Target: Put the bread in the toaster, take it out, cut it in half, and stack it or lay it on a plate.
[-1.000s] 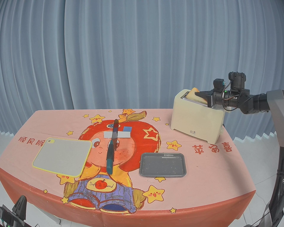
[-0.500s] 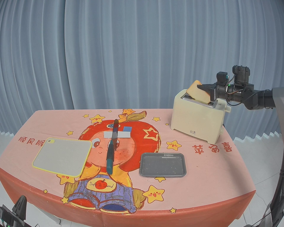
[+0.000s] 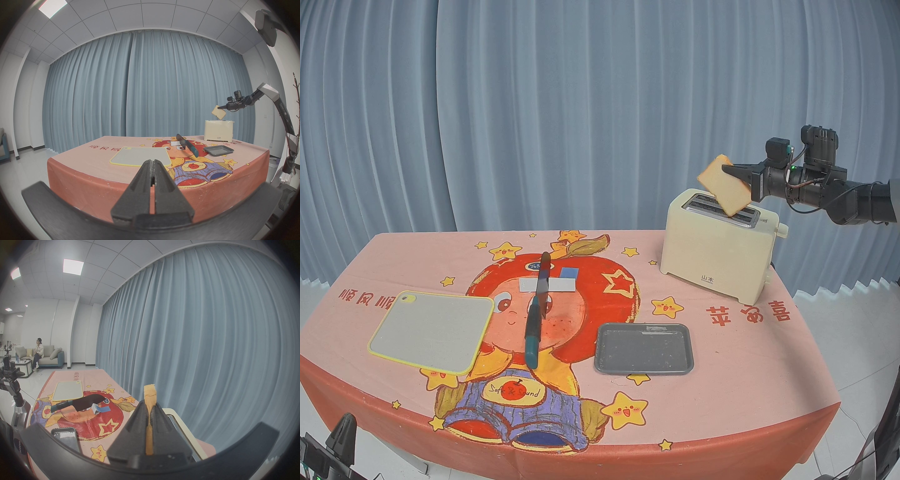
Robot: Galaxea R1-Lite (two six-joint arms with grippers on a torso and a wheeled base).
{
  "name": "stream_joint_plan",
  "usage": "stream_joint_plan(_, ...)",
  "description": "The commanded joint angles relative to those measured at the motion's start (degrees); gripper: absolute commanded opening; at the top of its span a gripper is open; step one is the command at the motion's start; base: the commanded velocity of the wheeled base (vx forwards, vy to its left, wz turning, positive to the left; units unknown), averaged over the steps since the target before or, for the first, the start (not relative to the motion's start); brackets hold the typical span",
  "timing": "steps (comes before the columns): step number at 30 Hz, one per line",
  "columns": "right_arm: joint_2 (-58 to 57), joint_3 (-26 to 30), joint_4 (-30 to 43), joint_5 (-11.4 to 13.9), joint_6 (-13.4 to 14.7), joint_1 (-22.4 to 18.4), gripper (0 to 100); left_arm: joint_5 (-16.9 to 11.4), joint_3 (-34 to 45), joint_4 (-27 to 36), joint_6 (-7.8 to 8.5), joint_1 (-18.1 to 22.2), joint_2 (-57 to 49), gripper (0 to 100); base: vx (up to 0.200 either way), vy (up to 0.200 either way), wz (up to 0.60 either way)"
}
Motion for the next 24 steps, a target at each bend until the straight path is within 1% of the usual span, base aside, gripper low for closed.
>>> stream_joint_plan(1,-3.9,2.2,0.0,0.0,0.1,-0.1,0,0.0,1.0,0.0,0.0,0.0,0.1,0,0.0,0.0,0.0)
stream_joint_plan(7,-6.3,6.4,-0.6,-0.4,0.7,-0.1,0,0.0,1.0,0.0,0.0,0.1,0.1,0,0.0,0.0,0.0)
stream_joint_plan(11,-6.8,9.3,-3.7,-0.7,0.9,0.0,0,0.0,1.0,0.0,0.0,0.0,0.1,0,0.0,0.0,0.0)
stream_joint_plan(14,-6.9,10.4,-5.0,-1.6,1.4,0.1,0,0.0,1.0,0.0,0.0,0.0,0.1,0,0.0,0.0,0.0)
stream_joint_plan(16,-7.1,10.8,-5.1,-2.0,1.5,0.3,0,0.0,1.0,0.0,0.0,0.0,0.1,0,0.0,0.0,0.0)
stream_joint_plan(17,-8.3,12.0,-5.1,-2.7,1.6,0.6,0,0.0,1.0,0.0,0.0,0.1,0.1,0,0.0,0.0,0.0)
stream_joint_plan(23,-11.7,15.9,-5.2,-2.9,2.4,0.9,0,0.0,1.0,0.0,0.0,0.0,0.1,0,0.0,0.0,0.0)
stream_joint_plan(24,-12.6,17.3,-5.2,-2.9,2.5,0.9,0,0.0,1.0,0.0,0.0,0.0,0.1,0,0.0,0.0,0.0)
